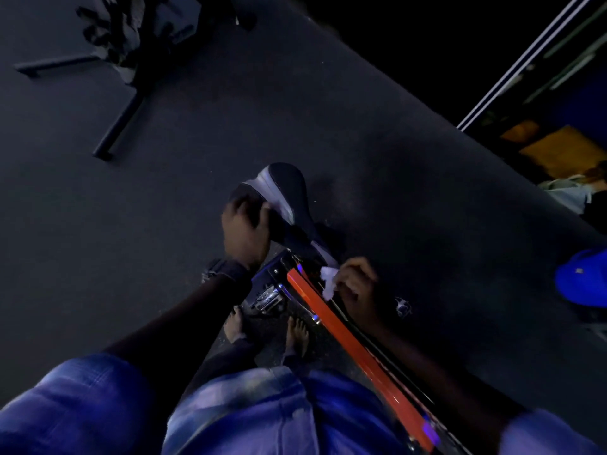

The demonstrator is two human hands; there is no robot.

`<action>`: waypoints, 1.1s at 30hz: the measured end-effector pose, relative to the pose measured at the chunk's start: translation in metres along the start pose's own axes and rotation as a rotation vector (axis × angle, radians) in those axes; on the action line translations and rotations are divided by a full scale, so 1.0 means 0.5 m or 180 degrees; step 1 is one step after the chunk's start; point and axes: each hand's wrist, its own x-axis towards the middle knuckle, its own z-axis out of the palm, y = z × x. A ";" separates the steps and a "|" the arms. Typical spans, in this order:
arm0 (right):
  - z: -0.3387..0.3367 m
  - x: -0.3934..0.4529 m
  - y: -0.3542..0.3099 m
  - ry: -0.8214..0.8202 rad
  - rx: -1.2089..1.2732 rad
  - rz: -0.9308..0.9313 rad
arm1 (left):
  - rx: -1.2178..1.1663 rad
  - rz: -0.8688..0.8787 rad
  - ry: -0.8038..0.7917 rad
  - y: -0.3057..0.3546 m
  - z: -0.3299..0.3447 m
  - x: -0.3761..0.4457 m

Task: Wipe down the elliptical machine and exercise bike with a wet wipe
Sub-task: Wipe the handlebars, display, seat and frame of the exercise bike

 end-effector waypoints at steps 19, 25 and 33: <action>-0.011 0.121 -0.050 -0.0594 0.1422 0.1871 | 0.1141 0.1190 -0.1182 0.030 0.033 -0.048; 0.103 0.389 -0.074 -0.0325 0.0564 0.1264 | 0.1330 0.0904 -0.1134 0.025 0.009 -0.031; 0.128 0.330 -0.115 -0.0910 -0.0300 -0.0467 | 0.1344 0.0779 -0.0956 0.015 -0.022 0.000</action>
